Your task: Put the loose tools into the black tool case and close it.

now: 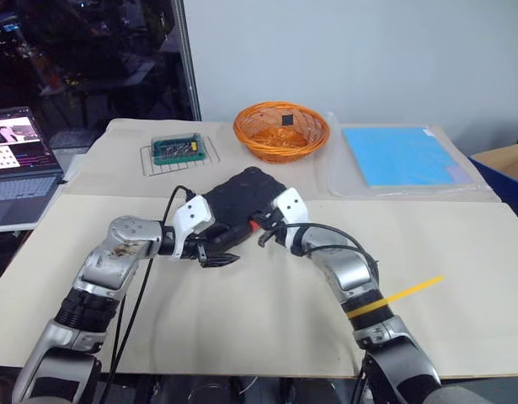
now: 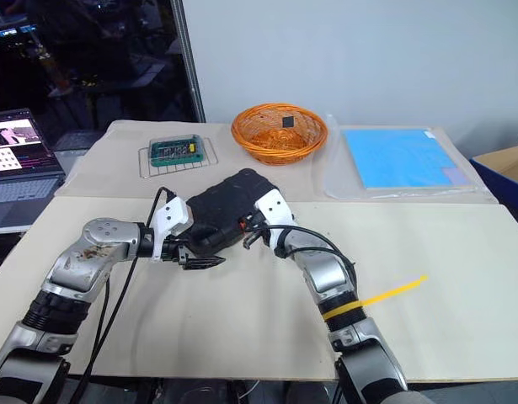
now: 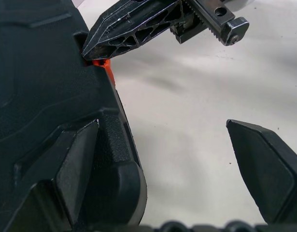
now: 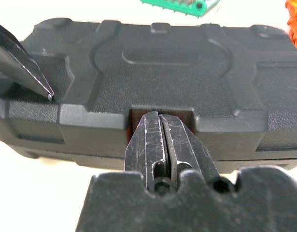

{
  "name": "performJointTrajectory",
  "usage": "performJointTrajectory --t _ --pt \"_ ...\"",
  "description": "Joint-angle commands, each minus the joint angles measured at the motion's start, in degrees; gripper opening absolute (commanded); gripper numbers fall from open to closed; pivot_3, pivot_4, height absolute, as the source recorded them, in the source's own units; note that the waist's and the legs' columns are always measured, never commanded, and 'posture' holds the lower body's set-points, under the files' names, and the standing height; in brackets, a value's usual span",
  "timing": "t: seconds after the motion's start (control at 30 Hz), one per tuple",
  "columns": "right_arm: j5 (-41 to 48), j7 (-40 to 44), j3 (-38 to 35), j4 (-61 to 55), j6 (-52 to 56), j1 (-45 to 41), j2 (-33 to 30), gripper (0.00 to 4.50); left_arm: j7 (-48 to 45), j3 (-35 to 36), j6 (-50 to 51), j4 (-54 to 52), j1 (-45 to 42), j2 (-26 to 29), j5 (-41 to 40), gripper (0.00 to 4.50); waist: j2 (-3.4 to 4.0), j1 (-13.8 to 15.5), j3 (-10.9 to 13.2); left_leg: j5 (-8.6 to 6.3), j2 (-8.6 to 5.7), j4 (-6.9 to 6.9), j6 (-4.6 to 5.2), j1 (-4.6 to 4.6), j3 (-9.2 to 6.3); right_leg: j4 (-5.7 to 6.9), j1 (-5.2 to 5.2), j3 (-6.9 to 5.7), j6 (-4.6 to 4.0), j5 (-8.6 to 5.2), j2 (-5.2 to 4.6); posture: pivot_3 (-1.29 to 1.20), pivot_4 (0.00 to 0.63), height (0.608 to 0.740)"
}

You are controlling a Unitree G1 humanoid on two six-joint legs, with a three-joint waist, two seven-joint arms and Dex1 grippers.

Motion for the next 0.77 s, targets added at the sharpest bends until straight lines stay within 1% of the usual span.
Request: performJointTrajectory --t 0.03,0.07,0.1,0.13,0.17,0.2,0.23,0.27,0.3,0.37,0.43,0.5,0.57,0.6,0.63,0.67,0.77 --pt "6.8 5.4 -4.6 -16.8 3.4 6.0 -5.5 1.07 0.4 5.8 3.8 -4.7 3.4 -1.6 -8.2 4.50 -0.02 0.5 0.1 0.05 -0.01 0.03 -0.08 -0.30 0.03 -0.08 -0.22 0.00 -0.17 0.53 0.00 0.00 0.150 0.740" --pt "8.8 7.5 -5.8 -22.3 5.6 8.8 -8.4 1.46 0.7 7.8 5.2 -6.6 4.7 -1.3 -10.2 4.50 0.00 1.1 0.1 0.25 -0.03 0.04 -0.41 -0.67 0.02 -0.11 -0.43 -0.02 -0.23 0.53 0.01 0.00 0.150 0.740" --pt "10.6 9.3 -6.8 -26.8 7.7 11.4 -11.3 1.79 0.8 9.2 6.4 -8.3 6.0 -0.7 -11.8 4.50 -0.01 1.2 0.2 0.31 -0.07 0.06 -0.47 -1.32 0.01 -0.13 -0.96 -0.07 -0.78 0.71 0.02 0.00 0.150 0.740" --pt "12.2 10.8 -7.8 -30.5 9.4 13.6 -14.1 2.14 0.9 10.3 7.0 -9.8 7.3 -0.1 -13.0 4.50 -0.03 1.3 0.2 0.32 -0.10 0.12 -0.43 -1.46 0.01 -0.09 -1.09 -0.01 -0.89 0.70 0.03 0.00 0.150 0.740" --pt "13.2 11.4 -8.2 -32.6 10.4 14.8 -15.8 2.41 0.9 10.9 7.6 -10.7 8.0 0.4 -13.8 4.50 -0.03 1.4 0.2 0.50 -0.09 0.27 -0.04 -1.55 0.01 -0.07 -1.14 0.01 -1.03 0.62 0.11 0.00 0.150 0.740" --pt "15.2 12.9 -10.4 -36.4 12.2 17.6 -19.0 2.76 1.1 12.4 8.7 -12.5 9.7 1.1 -15.3 4.50 -0.06 1.4 0.2 0.47 -0.09 0.34 0.08 -1.81 0.00 -0.09 -1.24 -0.05 -1.07 0.53 0.18 0.00 0.150 0.740" --pt "17.1 14.6 -13.5 -40.2 13.6 21.1 -22.4 3.23 1.2 14.3 9.8 -14.5 11.7 2.0 -17.0 4.50 -0.08 1.3 0.3 0.47 -0.09 0.35 0.10 -1.87 0.00 -0.07 -1.22 -0.13 -1.04 0.52 0.24 0.00 0.150 0.740" --pt "18.8 15.8 -16.6 -43.3 14.9 24.1 -25.3 3.51 1.4 16.0 10.9 -16.1 13.4 2.7 -18.5 4.50 -0.10 1.4 0.3 0.43 -0.06 0.33 0.12 -1.95 0.00 -0.11 -1.18 -0.18 -1.01 0.50 0.36 0.00 0.150 0.740" --pt "20.1 16.4 -18.7 -45.4 15.8 26.3 -27.3 3.96 1.6 17.1 11.6 -17.4 14.7 3.3 -19.7 4.50 -0.16 1.4 0.5 0.40 -0.07 0.30 0.16 -1.98 -0.01 -0.18 -1.16 -0.20 -0.93 0.45 0.38 0.00 0.150 0.740" --pt "22.8 18.7 -25.3 -49.4 17.0 32.6 -31.3 4.47 2.2 20.0 12.9 -20.2 18.5 4.6 -21.6 4.50 -0.32 1.6 0.9 0.28 -0.07 0.42 0.24 -1.92 -0.02 -0.33 -1.06 -0.20 -0.58 0.23 0.35 0.00 0.150 0.740" --pt "25.9 21.1 -33.8 -52.6 18.2 39.4 -34.1 4.47 2.9 23.5 13.5 -22.7 23.3 6.0 -22.7 4.50 -0.34 2.0 1.3 0.13 -0.04 0.62 0.32 -1.85 -0.04 -0.30 -0.94 -0.19 -0.04 -0.07 0.30 0.00 0.150 0.740" --pt "27.4 22.5 -40.0 -54.1 17.7 44.4 -35.2 4.47 3.1 26.6 13.3 -24.5 27.4 7.1 -23.6 4.50 -0.42 2.3 1.5 -0.29 -0.04 0.63 0.03 -1.70 -0.08 -0.33 -0.76 -0.19 0.04 -0.05 0.19 0.00 0.150 0.740" --pt "28.0 23.1 -43.2 -54.7 17.0 47.4 -35.7 4.47 3.2 28.1 13.0 -25.2 29.9 7.8 -24.2 4.50 -0.47 2.6 1.5 -0.36 -0.03 0.71 -0.05 -1.60 -0.14 -0.37 -0.66 -0.20 0.35 0.13 0.12 0.00 0.150 0.740" --pt "28.0 23.2 -44.5 -54.9 16.4 48.5 -35.7 4.47 3.1 28.5 12.6 -25.3 30.9 8.0 -24.1 4.50 -0.46 2.8 1.6 -0.58 0.00 0.72 0.32 -1.55 -0.17 -0.41 -0.59 -0.22 0.46 0.20 0.09 0.00 0.150 0.740" --pt "28.1 23.4 -45.5 -55.1 16.0 49.5 -35.7 4.47 3.1 28.8 12.2 -25.3 31.8 8.2 -23.9 4.50 -0.45 2.8 1.6 -0.59 0.05 0.73 0.33 -1.35 -0.25 -0.60 -0.51 -0.28 0.26 0.08 0.06 0.00 0.150 0.740" --pt "27.5 23.3 -46.4 -55.3 15.3 50.5 -35.6 4.47 3.0 29.0 11.7 -25.1 32.5 8.3 -23.8 4.50 -0.42 2.8 1.6 -0.60 0.07 0.72 0.33 -1.30 -0.26 -0.69 -0.44 -0.28 0.24 0.06 0.06 0.00 0.150 0.740" --pt "27.3 23.3 -47.3 -55.2 14.0 51.8 -35.6 4.47 3.3 29.1 11.1 -24.3 32.7 7.7 -24.7 4.50 -0.33 2.9 1.6 -0.60 0.08 0.70 0.33 -1.34 -0.29 -0.87 -0.37 -0.27 0.24 0.06 0.06 0.00 0.150 0.740"
